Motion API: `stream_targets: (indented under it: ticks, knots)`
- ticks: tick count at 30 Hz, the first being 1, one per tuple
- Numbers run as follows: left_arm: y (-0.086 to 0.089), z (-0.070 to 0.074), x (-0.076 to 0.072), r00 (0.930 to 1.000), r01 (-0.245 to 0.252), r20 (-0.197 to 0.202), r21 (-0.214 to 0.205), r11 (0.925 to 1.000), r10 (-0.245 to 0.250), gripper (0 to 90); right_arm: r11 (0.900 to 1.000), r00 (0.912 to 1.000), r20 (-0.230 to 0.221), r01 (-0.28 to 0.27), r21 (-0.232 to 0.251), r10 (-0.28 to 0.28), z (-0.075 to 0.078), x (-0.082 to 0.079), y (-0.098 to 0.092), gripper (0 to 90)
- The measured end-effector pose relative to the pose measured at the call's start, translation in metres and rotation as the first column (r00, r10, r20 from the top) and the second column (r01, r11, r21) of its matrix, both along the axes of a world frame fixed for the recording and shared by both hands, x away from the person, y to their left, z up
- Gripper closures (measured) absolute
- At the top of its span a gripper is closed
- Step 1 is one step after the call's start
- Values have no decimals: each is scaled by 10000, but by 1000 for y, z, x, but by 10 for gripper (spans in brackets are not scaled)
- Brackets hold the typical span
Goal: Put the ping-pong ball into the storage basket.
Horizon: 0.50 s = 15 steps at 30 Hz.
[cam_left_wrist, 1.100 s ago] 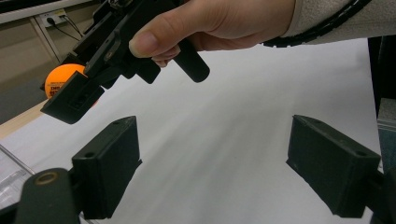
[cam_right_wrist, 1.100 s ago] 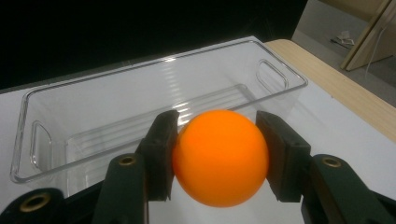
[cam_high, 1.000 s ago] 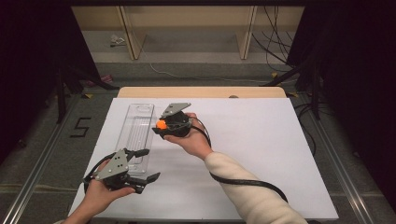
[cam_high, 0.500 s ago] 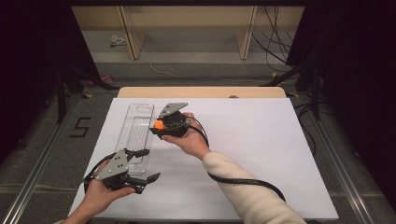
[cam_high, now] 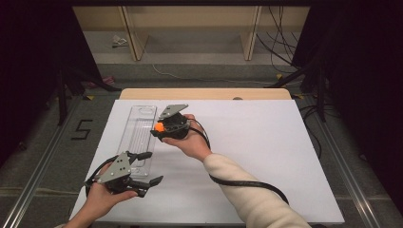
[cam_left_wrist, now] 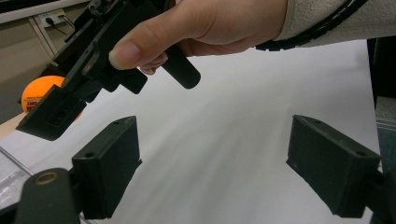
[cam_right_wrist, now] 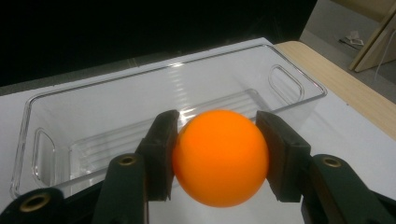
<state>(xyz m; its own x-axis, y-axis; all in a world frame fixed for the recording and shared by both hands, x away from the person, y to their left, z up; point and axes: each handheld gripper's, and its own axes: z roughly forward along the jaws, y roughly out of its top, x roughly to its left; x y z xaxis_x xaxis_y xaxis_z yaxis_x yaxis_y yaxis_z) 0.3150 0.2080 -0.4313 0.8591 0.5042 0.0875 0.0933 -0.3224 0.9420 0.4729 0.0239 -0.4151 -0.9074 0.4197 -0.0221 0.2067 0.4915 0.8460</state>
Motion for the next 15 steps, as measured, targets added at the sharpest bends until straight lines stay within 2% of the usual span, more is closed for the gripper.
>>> stream_targets:
  ticks: [15]
  knots:
    - [0,0,0,10000,7,1,17,10000,-7,166,10000,10000,-10,-80,-51,80,0,1,7,516]
